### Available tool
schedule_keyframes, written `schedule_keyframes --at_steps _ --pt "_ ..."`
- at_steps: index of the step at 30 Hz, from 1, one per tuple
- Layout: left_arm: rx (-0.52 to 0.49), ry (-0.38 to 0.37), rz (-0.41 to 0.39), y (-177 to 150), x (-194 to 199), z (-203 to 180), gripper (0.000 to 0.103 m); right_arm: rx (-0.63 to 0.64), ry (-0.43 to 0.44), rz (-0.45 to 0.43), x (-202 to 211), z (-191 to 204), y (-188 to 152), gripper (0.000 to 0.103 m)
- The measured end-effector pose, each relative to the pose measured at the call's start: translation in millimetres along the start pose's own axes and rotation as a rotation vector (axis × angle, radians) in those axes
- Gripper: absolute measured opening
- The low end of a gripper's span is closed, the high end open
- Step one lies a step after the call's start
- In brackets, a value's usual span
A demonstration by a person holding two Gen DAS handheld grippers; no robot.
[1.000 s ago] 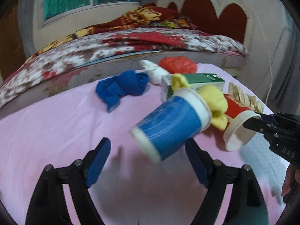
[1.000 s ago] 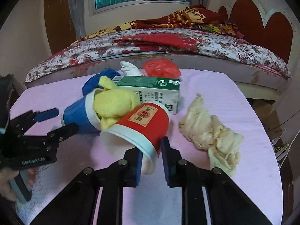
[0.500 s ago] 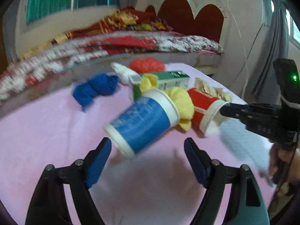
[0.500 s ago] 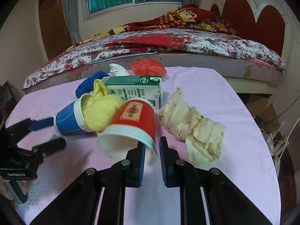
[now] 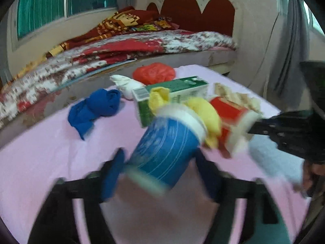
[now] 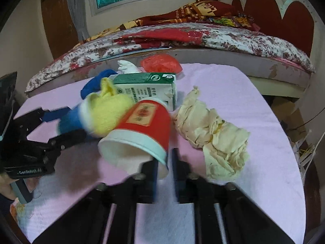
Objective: Collect trash
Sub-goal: 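Grasp the blue cup with left gripper while right gripper grasps red cup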
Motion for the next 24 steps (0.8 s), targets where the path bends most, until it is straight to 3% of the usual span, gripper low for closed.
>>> schedule_keyframes --at_steps 4,6,8,10,12,13,15,17,19,21,24 --pt "0.039 -0.018 -0.003 -7 20 -7 0.038 -0.011 0.010 -0.011 10 1 -7 0.003" --pt "0.041 -0.012 -0.020 -7 33 -12 0.002 -0.014 0.016 -0.012 15 3 -10 0.003" --pt "0.034 0.003 -0.012 -9 43 -20 0.004 -0.016 0.019 -0.016 22 5 -12 0.003" --pt "0.024 0.033 -0.026 -11 47 -22 0.019 -0.020 0.022 -0.018 26 6 -14 0.003" --pt "0.005 0.091 -0.035 -12 44 -21 0.096 -0.024 0.017 -0.019 27 5 -14 0.003" --pt "-0.005 0.135 -0.068 -11 45 -17 0.103 -0.027 0.016 -0.020 28 4 -14 0.003" --pt "-0.023 0.140 -0.100 -9 41 -15 0.102 -0.030 0.015 -0.018 27 2 -13 0.003" --pt "-0.001 0.127 -0.055 -12 21 -10 0.100 -0.023 0.014 -0.011 22 0 -13 0.003" --pt "0.026 0.114 -0.004 -15 3 -7 0.088 -0.024 0.011 -0.003 16 -2 -13 0.003" --pt "0.067 0.110 0.073 -22 -12 -3 0.067 -0.028 0.008 0.006 10 -4 -14 0.004" --pt "0.117 0.087 0.083 -22 -17 0 0.066 -0.039 0.013 0.008 5 -5 -15 0.004"
Point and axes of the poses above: each gripper's, at about its wrist camera, not at the fingertips, and x roughly against the way its jaws point, z to its left, y to its top, the point moved 9 cm from there along -x, roughly the way its jaws point, and after that the axes turned 3 degrees about -z, right-handed, at the moved point
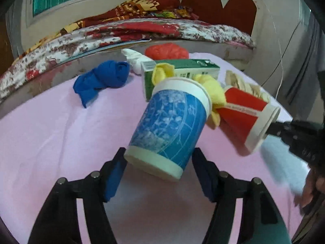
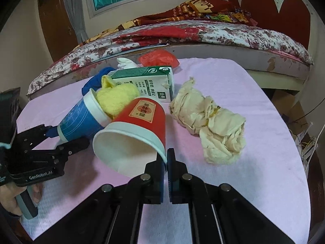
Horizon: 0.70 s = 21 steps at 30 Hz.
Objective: Collect trash
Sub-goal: 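Grasp the blue cup with left gripper while right gripper grasps red cup, then carry the blue cup and red cup with both grippers over the bin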
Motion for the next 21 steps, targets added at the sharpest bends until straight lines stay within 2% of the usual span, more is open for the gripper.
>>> schedule_keyframes --at_steps 3,8,13,15,19,21 --pt "0.007 -0.017 -0.016 -2 6 -5 0.062 0.012 0.003 -0.001 -2 4 1 0.004" --pt "0.038 0.019 -0.050 -7 19 -7 0.061 0.020 -0.008 0.002 -5 9 8 0.004" --pt "0.069 0.040 -0.046 -5 15 -6 0.065 0.003 -0.040 0.028 -16 5 11 0.005" --pt "0.060 0.047 -0.039 -3 12 -7 0.071 -0.016 -0.035 0.033 -18 3 11 0.006" --pt "0.062 0.035 -0.008 -3 3 -8 0.071 -0.015 -0.045 0.035 -23 -1 11 0.009" --pt "0.090 0.007 -0.005 -2 1 -6 0.064 -0.021 -0.030 0.022 -23 -1 13 0.009"
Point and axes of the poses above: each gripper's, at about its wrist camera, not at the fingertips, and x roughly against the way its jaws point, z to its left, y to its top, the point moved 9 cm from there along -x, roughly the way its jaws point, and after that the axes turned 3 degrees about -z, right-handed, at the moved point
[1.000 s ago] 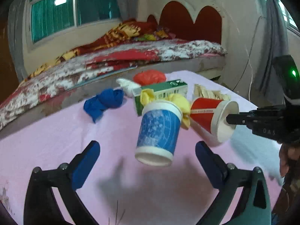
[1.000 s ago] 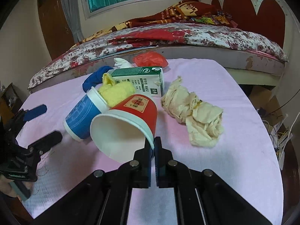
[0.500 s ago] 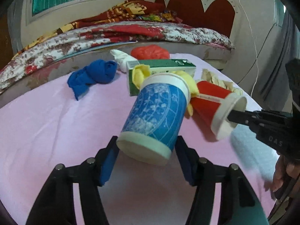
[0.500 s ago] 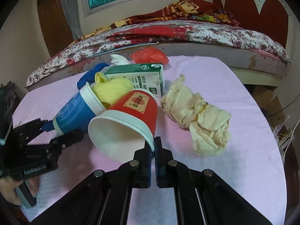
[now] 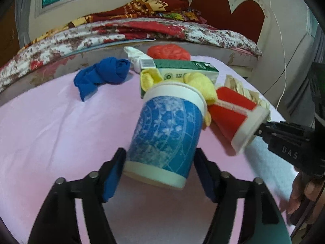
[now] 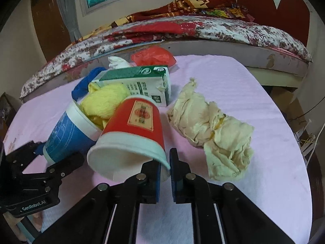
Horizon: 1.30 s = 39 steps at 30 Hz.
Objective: Collect trash
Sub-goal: 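Carry the blue cup and red cup with both grippers over the bin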
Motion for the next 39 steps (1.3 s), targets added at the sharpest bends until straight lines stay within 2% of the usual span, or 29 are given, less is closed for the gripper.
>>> schedule_keyframes --at_steps 2,5,8,12,19,28,39 --pt "0.010 -0.002 -0.007 -1 3 2 0.062 0.004 0.049 -0.001 1 5 0 0.009" --pt "0.001 0.013 -0.018 -8 14 5 0.059 0.033 0.064 -0.014 13 11 -4 0.004" --pt "0.015 0.019 -0.032 -17 31 11 0.058 0.054 0.039 -0.028 30 12 -10 0.004" --pt "0.027 0.031 -0.045 -26 51 12 0.057 0.019 0.045 -0.040 50 6 -18 0.004" --pt "0.044 0.008 -0.064 -44 85 -9 0.057 0.005 0.031 -0.089 106 -10 -38 0.004" --pt "-0.017 -0.008 -0.141 -51 128 -62 0.056 0.001 -0.026 -0.135 194 -59 -74 0.004" --pt "-0.135 -0.094 -0.165 -60 147 -158 0.056 -0.048 -0.091 -0.159 273 -125 -119 0.004"
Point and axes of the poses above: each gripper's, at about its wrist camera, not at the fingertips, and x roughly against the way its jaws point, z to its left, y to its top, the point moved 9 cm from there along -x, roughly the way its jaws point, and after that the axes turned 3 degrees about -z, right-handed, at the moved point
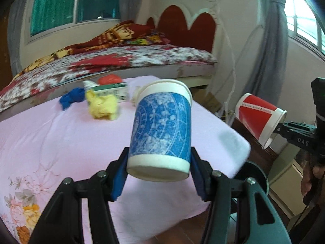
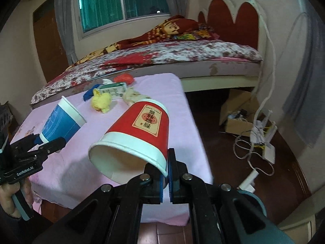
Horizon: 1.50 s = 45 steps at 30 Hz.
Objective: Collect trash
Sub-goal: 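Carry the blue cup and red cup with both grippers over the bin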
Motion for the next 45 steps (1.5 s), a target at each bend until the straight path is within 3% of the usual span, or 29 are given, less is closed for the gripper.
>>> schedule_keyframes --at_steps 21,27,33,45 --pt "-0.167 -0.182 0.061 -24 -21 -149 0.056 -0.183 -0.138 -0.010 56 -125 -47 0.004" --pt "-0.211 -0.249 0.103 -41 -32 -193 0.056 -0.201 -0.196 0.030 54 -156 -66 0.004" --pt "-0.247 -0.298 0.151 -62 -45 -228 0.056 -0.240 -0.241 0.088 56 -192 -107 0.004" --pt "-0.287 -0.340 0.260 -102 -78 -270 0.056 -0.265 -0.311 0.174 62 -242 -168 0.004"
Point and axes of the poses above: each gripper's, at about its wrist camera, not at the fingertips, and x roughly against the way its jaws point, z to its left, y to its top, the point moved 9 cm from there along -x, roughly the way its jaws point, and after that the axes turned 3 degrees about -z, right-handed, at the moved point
